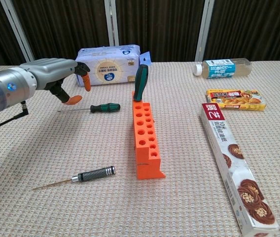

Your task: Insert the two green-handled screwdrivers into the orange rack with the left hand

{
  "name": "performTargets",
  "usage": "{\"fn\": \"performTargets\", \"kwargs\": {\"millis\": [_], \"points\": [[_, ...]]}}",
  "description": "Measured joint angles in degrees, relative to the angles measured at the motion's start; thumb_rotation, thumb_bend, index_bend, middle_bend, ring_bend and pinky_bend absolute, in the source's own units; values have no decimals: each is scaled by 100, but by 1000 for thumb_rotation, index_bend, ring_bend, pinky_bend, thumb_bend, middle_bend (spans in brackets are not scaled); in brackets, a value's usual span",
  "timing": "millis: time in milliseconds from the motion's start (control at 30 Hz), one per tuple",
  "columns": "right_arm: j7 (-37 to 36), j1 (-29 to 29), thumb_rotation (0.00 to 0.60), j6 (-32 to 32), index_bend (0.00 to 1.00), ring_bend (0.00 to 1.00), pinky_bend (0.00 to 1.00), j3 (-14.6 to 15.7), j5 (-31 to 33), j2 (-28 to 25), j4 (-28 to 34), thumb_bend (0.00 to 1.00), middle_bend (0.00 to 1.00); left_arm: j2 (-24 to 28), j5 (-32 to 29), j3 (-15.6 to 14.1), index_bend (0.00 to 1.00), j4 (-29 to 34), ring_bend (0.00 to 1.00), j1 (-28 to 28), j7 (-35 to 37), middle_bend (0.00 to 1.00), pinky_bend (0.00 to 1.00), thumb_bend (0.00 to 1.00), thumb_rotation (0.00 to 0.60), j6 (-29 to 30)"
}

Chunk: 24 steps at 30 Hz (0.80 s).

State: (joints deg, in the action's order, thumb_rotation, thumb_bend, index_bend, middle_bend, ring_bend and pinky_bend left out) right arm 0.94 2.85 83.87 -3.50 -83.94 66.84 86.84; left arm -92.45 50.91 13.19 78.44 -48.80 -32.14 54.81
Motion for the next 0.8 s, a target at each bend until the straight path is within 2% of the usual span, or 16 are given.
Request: {"fn": "performTargets", "kwargs": {"millis": [167,400,567,800], "points": [[62,-31,600,19,197,16,125,0,47,-26,62,0,151,-415,-349,89,319,-626,0,-466,-676,23,0,281,600,-170],[76,-37,600,-3,198,16,125,-8,92,-38,75,0,150,-1129,-915,181,353,-1510,0,-1018,-1351,22,0,253,600,-347],[61,-36,600,-25,198,16,125,-14,119,-42,64,0,150,-1461,-1139,200,404,-1864,0,-1197,-1564,20,0,231,600,-376],[34,-54,600,-24,198,16,125,-15,147,-52,43,0,151,-1792,-1249,194,371,-2356,0,-1338,-1832,20,0,231,600,-321]]}}
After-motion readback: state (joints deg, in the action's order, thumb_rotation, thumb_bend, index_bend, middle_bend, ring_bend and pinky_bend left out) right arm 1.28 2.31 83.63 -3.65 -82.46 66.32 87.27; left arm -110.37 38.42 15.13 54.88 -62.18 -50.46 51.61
